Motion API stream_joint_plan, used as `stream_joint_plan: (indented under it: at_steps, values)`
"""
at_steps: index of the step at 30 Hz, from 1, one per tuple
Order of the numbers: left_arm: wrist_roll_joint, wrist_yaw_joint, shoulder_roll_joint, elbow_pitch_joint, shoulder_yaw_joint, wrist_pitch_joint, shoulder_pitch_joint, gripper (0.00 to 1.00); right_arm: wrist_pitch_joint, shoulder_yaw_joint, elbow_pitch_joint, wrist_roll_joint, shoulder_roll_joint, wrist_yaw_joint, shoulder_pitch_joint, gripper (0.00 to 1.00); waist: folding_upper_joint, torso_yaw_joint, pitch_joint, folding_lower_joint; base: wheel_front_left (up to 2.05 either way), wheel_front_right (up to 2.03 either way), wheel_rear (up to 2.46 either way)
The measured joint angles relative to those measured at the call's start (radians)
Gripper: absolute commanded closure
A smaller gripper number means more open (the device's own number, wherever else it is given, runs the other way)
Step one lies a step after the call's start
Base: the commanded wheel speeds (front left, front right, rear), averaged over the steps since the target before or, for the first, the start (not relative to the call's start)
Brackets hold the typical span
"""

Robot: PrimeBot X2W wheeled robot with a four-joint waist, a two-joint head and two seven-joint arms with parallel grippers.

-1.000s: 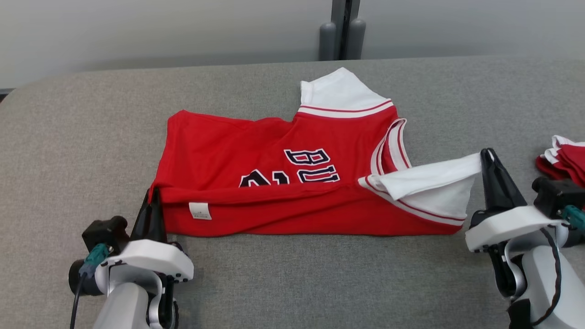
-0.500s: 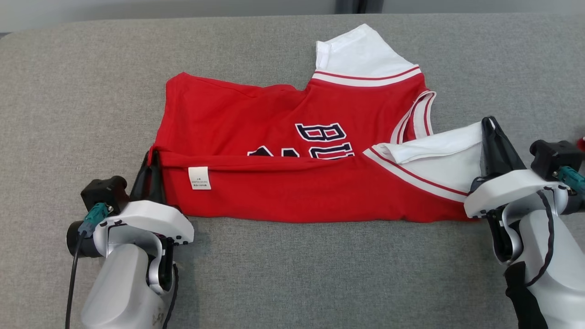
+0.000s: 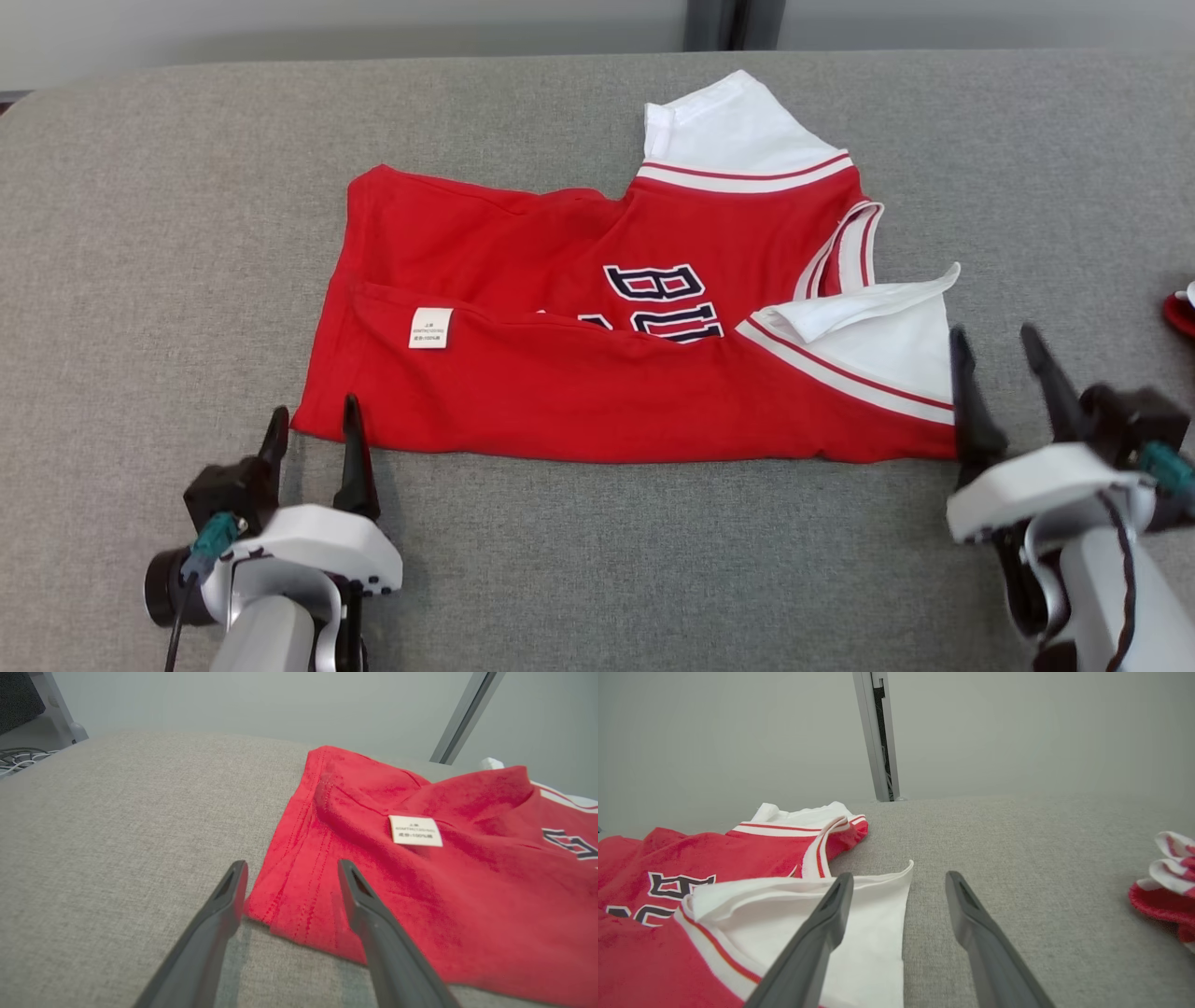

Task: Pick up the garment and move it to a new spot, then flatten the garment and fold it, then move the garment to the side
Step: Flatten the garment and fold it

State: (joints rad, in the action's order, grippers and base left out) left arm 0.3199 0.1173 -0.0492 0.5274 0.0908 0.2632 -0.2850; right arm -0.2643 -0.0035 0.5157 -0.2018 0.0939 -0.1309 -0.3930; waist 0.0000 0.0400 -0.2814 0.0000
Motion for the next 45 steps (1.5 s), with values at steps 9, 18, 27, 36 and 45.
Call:
stream_joint_plan:
  at_steps: [9, 18, 27, 36, 45]
  values:
    - [0.007, 0.011, 0.001, -0.008, 0.017, 0.0, 0.062, 0.0, 0.0, 0.031, 0.005, -0.05, -0.017, 0.0, 0.14, 0.0, 0.0, -0.007, 0.009, 0.0, 0.0, 0.0, 0.0]
    - [0.0, 0.01, 0.001, 0.003, 0.025, 0.0, 0.05, 0.0, -0.008, 0.076, 0.147, -0.063, -0.022, 0.0, 0.091, 0.69, 0.0, 0.001, -0.002, 0.0, 0.0, 0.0, 0.0]
    - [-0.003, 0.007, 0.001, 0.031, -0.011, 0.0, 0.026, 0.0, -0.004, 0.112, 0.116, -0.103, -0.007, -0.002, 0.068, 1.0, 0.0, -0.006, -0.009, 0.0, 0.0, 0.0, 0.0]
    - [0.003, -0.021, 0.0, 0.153, -0.016, 0.003, -0.04, 0.0, 0.0, 0.116, 0.049, -0.115, 0.0, 0.0, 0.065, 1.0, 0.0, -0.026, -0.021, 0.0, 0.0, 0.0, 0.0]
    - [0.035, -0.052, -0.001, 0.249, -0.003, 0.009, -0.09, 1.0, 0.0, 0.114, 0.048, -0.125, 0.001, 0.0, 0.065, 1.0, 0.0, -0.024, -0.009, 0.0, 0.0, 0.0, 0.0]
